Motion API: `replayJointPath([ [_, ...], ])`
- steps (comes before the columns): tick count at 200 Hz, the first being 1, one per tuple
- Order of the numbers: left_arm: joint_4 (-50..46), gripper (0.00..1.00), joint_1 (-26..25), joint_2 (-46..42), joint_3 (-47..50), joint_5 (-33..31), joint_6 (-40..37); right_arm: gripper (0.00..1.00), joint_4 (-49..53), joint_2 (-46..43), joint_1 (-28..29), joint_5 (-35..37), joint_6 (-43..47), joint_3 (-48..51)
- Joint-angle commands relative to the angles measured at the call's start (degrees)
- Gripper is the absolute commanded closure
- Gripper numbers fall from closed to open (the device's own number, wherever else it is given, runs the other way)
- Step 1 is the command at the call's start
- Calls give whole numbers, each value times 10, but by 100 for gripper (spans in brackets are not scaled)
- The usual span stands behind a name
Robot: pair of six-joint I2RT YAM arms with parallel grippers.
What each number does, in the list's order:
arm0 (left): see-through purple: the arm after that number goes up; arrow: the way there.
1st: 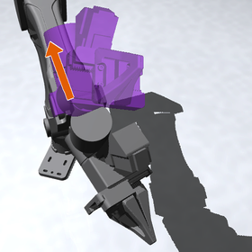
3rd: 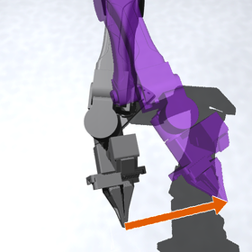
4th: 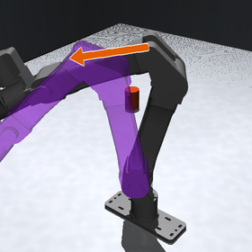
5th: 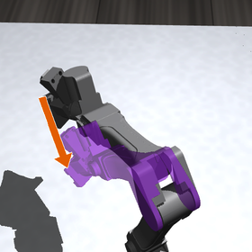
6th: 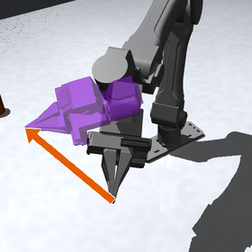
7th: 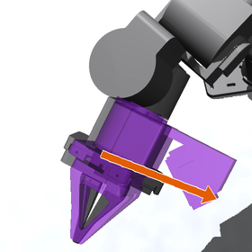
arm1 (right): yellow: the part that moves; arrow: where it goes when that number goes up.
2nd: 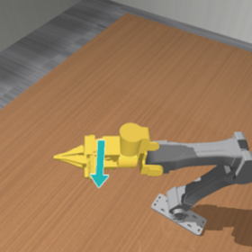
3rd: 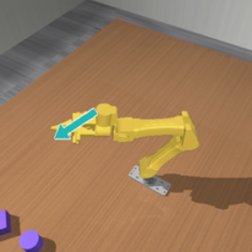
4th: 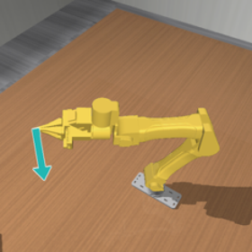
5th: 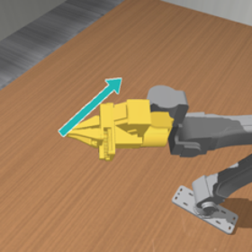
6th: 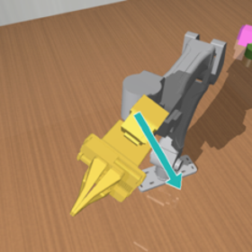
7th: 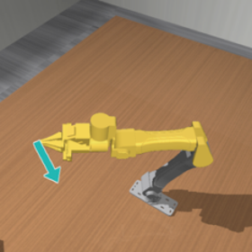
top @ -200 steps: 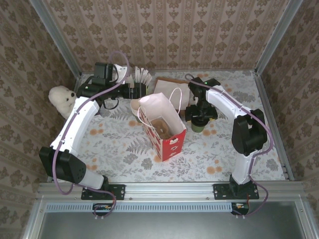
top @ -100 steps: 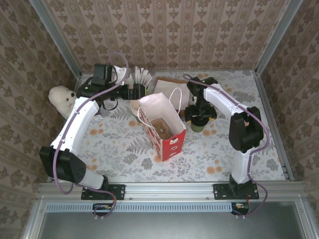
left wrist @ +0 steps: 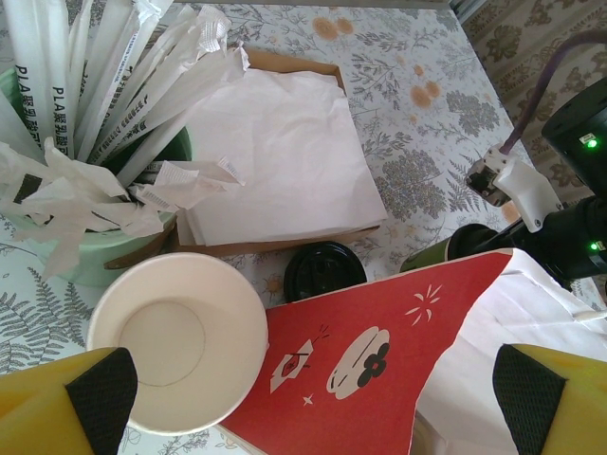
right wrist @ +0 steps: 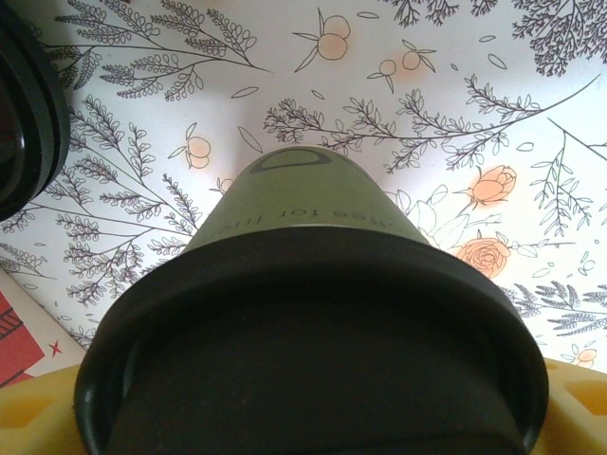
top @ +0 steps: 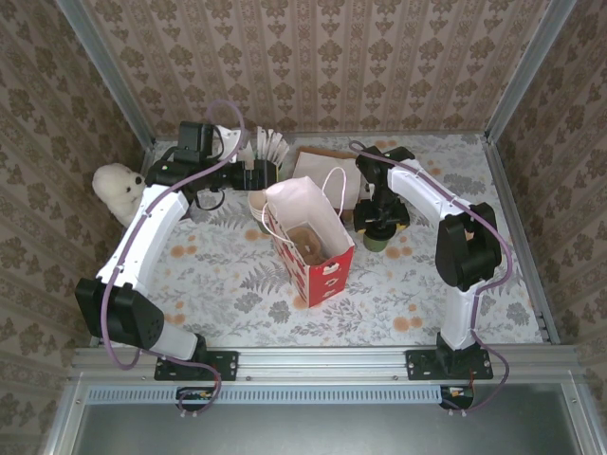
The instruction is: Pack the takeout coffee
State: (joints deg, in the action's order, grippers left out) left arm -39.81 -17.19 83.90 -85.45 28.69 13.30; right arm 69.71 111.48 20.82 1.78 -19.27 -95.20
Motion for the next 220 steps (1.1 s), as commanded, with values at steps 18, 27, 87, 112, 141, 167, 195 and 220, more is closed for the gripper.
replayJointPath([
  [18, 8, 0, 6, -14, 16, -7, -2, 20, -6, -49, -3, 26, 1, 10],
  [27, 8, 0, 9, -15, 18, -10, 2, 20, -3, -59, -3, 35, 0, 10],
  [87, -14, 0, 13, -52, 26, -85, 24, 32, 34, -162, 1, 33, 49, 25],
  [112, -40, 0, 13, -68, 30, -121, 35, 33, 93, -179, 9, 29, 60, -7],
  [141, -45, 0, 13, -88, 46, -113, 46, 32, 188, -178, 21, 25, 74, -65],
  [167, -46, 0, 12, -98, 55, -91, 51, 34, 257, -179, 28, 42, 55, -130],
  [195, -43, 0, 11, -98, 55, -58, 56, 35, 280, -196, 42, 19, 39, -192],
  [220, -49, 0, 9, -98, 50, -61, 55, 36, 334, -190, 77, 61, 21, -244],
])
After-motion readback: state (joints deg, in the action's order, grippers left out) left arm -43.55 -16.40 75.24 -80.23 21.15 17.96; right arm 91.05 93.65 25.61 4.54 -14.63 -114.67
